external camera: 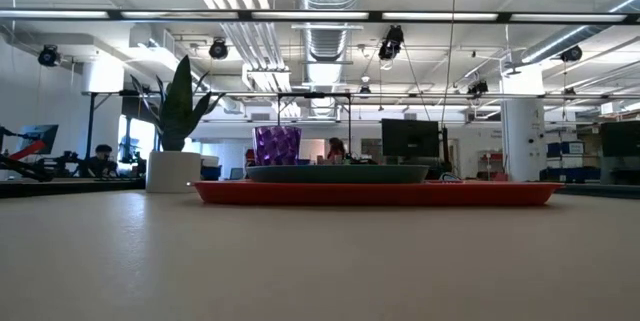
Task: Pick and place plate/cup/fork/spoon on tray
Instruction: Move the red tray to the center of the table
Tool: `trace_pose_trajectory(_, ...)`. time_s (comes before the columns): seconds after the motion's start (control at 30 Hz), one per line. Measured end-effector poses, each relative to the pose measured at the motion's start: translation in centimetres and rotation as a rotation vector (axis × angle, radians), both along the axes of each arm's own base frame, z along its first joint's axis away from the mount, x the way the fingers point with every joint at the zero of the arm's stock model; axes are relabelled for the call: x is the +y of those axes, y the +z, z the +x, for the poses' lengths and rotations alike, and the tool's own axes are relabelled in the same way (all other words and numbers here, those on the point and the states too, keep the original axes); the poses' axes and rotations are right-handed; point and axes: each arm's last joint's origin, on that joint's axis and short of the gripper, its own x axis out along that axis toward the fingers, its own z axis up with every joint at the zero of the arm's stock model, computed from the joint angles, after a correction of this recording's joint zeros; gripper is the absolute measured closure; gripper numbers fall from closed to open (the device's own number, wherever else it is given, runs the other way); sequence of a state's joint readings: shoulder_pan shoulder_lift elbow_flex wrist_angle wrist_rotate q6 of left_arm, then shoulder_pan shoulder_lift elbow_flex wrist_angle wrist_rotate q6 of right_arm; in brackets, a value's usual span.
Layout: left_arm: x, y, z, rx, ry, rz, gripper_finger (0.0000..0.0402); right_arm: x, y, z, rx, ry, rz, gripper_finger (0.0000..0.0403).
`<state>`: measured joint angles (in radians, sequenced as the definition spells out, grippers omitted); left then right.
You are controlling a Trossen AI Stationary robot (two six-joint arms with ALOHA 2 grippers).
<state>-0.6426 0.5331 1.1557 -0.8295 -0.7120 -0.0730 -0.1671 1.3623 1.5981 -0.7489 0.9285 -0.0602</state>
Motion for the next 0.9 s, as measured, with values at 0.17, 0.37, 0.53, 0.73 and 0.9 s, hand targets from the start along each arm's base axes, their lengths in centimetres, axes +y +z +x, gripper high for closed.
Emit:
trace_pose_trajectory(0.17, -0.1, 0.0, 0.1, 0.002, 0.0, -0.001, 0.0402, -3.0, -2.6, -1.1, 0.097, -0.107, 0.178, 0.0393)
trace_pose_trajectory(0.37, 0.0, 0.0, 0.1, -0.001, 0.007, -0.042, 0.0402, -8.3, -4.8, -1.6, 0.214, -0.168, 0.288, 0.0395)
trace_pose_trajectory(0.53, -0.2, 0.0, 0.2, 0.003, 0.008, -0.045, 0.0402, -14.7, -7.7, -2.1, 0.178, -0.119, 0.46, 0.0395)
trace_pose_trajectory(0.73, -0.6, -0.1, 0.8, 0.015, 0.014, -0.068, 0.0402, -19.5, -11.7, -1.9, 0.176, -0.101, 0.572, 0.0395)
trace_pose_trajectory(0.9, -0.7, -0.1, 1.0, 0.015, 0.023, -0.108, 0.0402, -21.4, -14.7, -1.4, 0.186, -0.057, 0.654, 0.0395)
